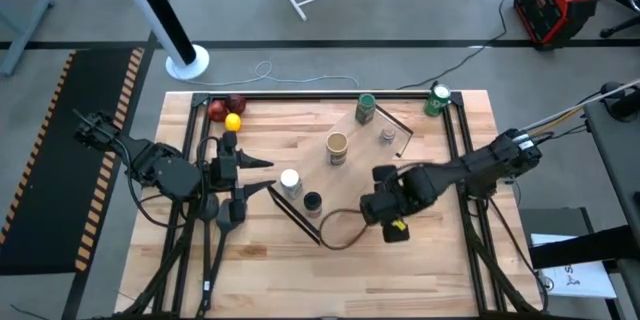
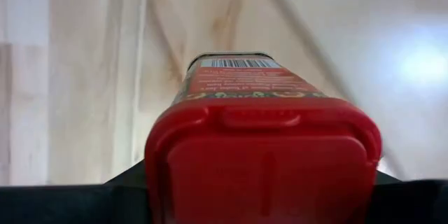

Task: Shelf spices
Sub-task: Put the red seasoning can on the shelf aligned with the golden seasoning bottle

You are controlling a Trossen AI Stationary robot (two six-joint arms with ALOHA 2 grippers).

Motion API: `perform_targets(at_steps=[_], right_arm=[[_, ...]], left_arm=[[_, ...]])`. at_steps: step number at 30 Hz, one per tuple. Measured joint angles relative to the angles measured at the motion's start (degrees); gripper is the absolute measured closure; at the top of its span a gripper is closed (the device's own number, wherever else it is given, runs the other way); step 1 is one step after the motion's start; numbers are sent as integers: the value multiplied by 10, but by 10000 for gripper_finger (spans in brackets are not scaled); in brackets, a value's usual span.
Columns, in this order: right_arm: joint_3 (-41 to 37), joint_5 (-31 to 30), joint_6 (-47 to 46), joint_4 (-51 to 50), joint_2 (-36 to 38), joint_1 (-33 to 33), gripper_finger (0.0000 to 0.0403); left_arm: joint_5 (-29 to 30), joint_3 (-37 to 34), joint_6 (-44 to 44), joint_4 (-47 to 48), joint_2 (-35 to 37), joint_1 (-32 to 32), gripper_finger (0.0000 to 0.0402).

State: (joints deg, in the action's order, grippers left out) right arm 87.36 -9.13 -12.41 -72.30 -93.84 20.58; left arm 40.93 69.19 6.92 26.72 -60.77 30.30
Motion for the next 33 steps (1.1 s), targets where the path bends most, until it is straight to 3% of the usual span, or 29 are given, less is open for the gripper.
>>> perform_targets(at_steps=[13,27,33], right_arm=[[61,0,165,1,0,-92,229],[105,5,190,-13,-1,-105,229],[172,1,200,-80,-56,-105,229]], left_arm=[[0,0,0,0,0,0,237],[0,0,-2,0,0,0,237],[0,0,-6,-9,0,0,237]])
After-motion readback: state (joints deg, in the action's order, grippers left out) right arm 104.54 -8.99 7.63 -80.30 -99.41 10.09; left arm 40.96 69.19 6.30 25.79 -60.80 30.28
